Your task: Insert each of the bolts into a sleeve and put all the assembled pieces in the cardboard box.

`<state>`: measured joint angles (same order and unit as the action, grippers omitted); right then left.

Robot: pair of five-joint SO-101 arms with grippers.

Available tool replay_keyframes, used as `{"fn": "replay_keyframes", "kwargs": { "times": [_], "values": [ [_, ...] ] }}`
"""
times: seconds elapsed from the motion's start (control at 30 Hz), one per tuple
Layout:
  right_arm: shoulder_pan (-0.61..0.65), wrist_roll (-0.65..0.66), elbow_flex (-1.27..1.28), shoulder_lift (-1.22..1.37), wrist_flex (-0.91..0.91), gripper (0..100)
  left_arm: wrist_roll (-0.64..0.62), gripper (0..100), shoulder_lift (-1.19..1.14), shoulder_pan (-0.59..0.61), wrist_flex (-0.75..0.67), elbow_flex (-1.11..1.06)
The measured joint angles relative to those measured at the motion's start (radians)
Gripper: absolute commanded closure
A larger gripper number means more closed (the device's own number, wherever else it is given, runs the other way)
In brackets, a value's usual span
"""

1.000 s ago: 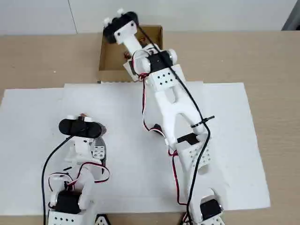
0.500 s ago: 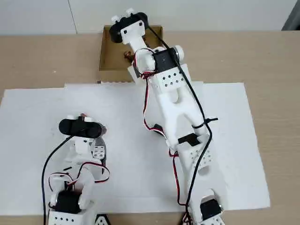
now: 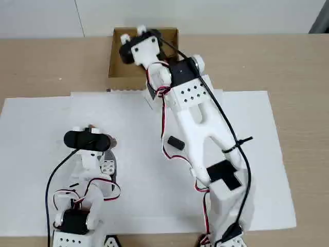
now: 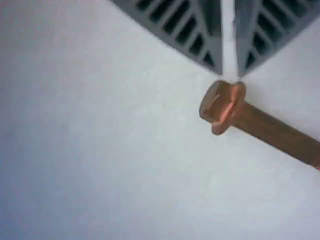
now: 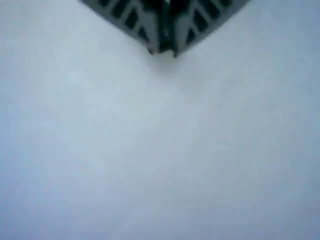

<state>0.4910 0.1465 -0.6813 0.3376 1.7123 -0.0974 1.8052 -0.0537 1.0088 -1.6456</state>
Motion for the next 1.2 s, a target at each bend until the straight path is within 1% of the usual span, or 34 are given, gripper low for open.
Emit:
{"fn": "replay_keyframes", "kwargs": {
  "times": [0.2, 0.4, 0.57, 0.73, 0.87, 0.93, 1.2],
  "values": [
    [0.000, 0.014, 0.158, -0.028, 0.000, 99.5, 0.000, 100, 0.000, 0.000, 0.000, 0.000],
    [0.000, 0.163, 0.304, -0.028, 0.000, 99.3, 0.000, 100, 0.000, 0.000, 0.000, 0.000],
    [0.000, 0.278, 0.322, -0.028, 0.000, 99.1, 0.000, 100, 0.000, 0.000, 0.000, 0.000],
    [-0.017, 0.341, 0.322, 0.034, -0.002, 97.9, 0.000, 100, 0.000, 0.000, 0.000, 0.000],
    [-0.032, 0.365, 0.322, 0.074, -0.002, 88.3, 0.000, 100, 0.000, 0.000, 0.000, 0.000],
    [-0.034, 0.365, 0.322, 0.084, -0.002, 85.2, 0.000, 100, 0.000, 0.000, 0.000, 0.000],
    [-0.031, 0.384, 0.322, 0.129, -0.002, 85.0, 0.000, 100, 0.000, 0.000, 0.000, 0.000]
  ]
}}
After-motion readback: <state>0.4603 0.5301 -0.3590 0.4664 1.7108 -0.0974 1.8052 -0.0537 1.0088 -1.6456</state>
